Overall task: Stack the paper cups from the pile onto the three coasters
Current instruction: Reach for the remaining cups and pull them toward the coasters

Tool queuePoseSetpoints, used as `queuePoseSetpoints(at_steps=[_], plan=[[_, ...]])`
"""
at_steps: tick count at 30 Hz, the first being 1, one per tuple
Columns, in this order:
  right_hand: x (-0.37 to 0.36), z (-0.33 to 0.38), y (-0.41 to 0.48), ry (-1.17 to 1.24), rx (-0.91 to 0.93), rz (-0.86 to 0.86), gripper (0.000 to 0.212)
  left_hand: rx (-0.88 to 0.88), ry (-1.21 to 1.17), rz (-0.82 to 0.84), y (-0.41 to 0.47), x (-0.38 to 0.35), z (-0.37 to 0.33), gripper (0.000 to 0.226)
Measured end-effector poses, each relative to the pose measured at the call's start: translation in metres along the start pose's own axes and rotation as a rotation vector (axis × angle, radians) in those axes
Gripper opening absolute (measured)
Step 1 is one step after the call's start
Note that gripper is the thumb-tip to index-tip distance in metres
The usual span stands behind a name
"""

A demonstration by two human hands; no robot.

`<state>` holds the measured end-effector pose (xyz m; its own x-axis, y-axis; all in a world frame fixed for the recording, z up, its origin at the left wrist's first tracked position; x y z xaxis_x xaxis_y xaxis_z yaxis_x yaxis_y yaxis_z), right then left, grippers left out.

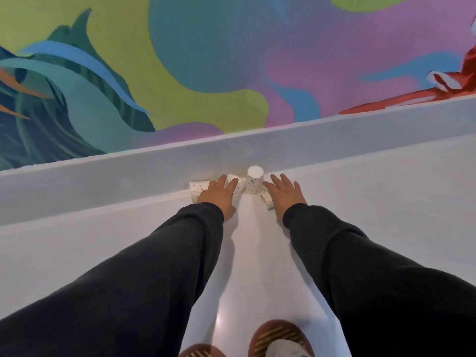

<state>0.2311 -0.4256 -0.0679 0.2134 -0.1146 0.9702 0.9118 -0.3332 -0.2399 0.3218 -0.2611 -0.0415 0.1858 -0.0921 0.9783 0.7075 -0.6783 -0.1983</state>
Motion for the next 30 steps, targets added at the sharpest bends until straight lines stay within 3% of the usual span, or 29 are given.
queuePoseSetpoints(at_steps=[8, 15, 19, 24, 30], plan=[[-0.013, -0.001, 0.003, 0.064, 0.063, -0.034, 0.094, 0.016, -0.048, -0.017, 0.01, -0.008, -0.001, 0.066], [-0.017, -0.004, -0.003, 0.307, 0.004, -0.046, 0.065, 0.128, -0.198, 0.021, 0.012, -0.017, 0.014, 0.038], [-0.014, 0.0, -0.018, 0.417, -0.01, 0.018, 0.043, 0.223, -0.347, 0.045, 0.01, -0.02, 0.022, 0.044], [-0.007, -0.011, -0.048, 0.677, -0.032, 0.068, 0.056, 0.196, -0.384, 0.131, -0.012, -0.011, 0.021, 0.051], [0.038, -0.02, -0.098, 0.846, -0.041, -0.092, 0.065, 0.112, -0.402, 0.011, -0.057, 0.071, 0.023, 0.043]])
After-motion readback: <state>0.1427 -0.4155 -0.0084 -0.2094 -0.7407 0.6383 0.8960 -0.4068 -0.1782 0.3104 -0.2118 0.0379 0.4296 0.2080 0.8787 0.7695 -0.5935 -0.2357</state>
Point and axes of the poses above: each hand's wrist, its own y-axis towards the middle knuckle, its own x-axis out of the back of the hand, z = x × y, the point moved 10 cm from there along y, towards the middle knuckle, and after that the axes turned 2 degrees about y, right-handed, at the moved point
